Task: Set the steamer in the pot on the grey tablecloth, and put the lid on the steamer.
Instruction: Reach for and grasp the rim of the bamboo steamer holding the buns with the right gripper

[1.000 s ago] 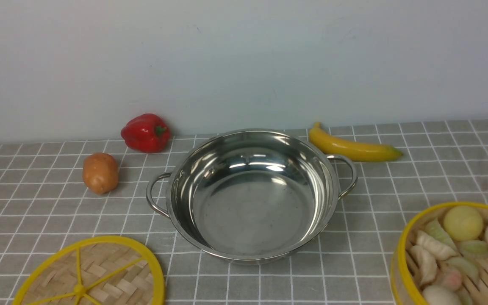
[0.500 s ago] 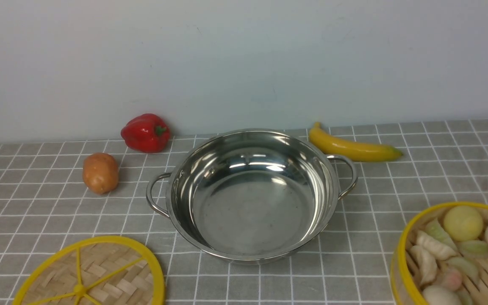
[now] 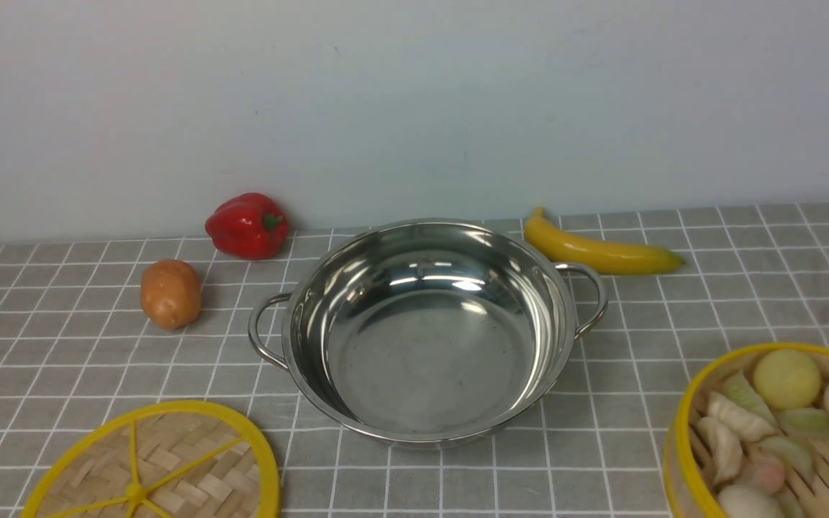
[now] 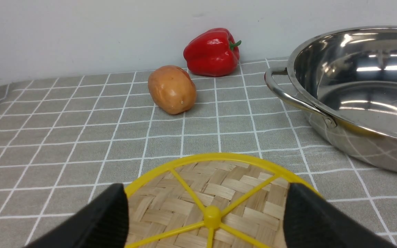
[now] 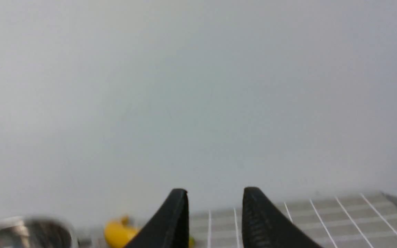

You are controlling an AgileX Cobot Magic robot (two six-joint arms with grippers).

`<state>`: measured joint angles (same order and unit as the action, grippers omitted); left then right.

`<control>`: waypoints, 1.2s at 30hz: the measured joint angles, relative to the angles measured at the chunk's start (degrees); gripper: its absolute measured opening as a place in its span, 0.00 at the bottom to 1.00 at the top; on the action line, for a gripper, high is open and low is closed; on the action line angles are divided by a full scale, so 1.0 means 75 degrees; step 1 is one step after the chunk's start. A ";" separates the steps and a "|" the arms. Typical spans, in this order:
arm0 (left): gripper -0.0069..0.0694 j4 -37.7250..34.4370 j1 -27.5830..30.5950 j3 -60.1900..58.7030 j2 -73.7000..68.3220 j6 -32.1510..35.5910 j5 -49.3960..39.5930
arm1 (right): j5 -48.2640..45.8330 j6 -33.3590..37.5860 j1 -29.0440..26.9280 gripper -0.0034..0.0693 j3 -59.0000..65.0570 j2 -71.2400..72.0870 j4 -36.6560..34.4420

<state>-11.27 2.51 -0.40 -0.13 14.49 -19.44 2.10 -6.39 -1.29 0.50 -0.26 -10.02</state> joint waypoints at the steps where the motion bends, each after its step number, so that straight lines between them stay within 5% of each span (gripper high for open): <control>1: 0.82 0.0000 0.0000 0.0000 0.0000 0.0000 0.0000 | 0.0072 -0.0063 0.0000 0.38 0.0000 0.0000 -0.0027; 8: 0.82 0.0000 0.0000 0.0000 0.0000 0.0000 0.0000 | 0.0230 -0.0471 0.0000 0.38 -0.0685 0.0007 -0.0247; 16: 0.82 0.0000 0.0000 0.0000 0.0000 0.0000 0.0000 | -0.3169 -0.0478 0.0000 0.38 -0.3065 0.0034 -0.0286; 27: 0.82 0.0000 0.0000 0.0000 0.0000 0.0000 0.0000 | -0.4227 -0.0357 0.0000 0.38 -0.3511 0.0039 -0.1797; 31: 0.82 0.0000 0.0000 0.0000 0.0000 0.0000 0.0000 | -0.5277 0.0218 0.0000 0.38 -0.3532 -0.0134 -0.2509; 36: 0.82 0.0000 0.0000 0.0000 0.0000 0.0000 0.0000 | -0.7022 0.2886 0.0000 0.38 -0.4049 -0.1480 -0.3370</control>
<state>-11.27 2.51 -0.40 -0.13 14.49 -19.44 -50.57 15.26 -1.29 -29.86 -11.36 -35.29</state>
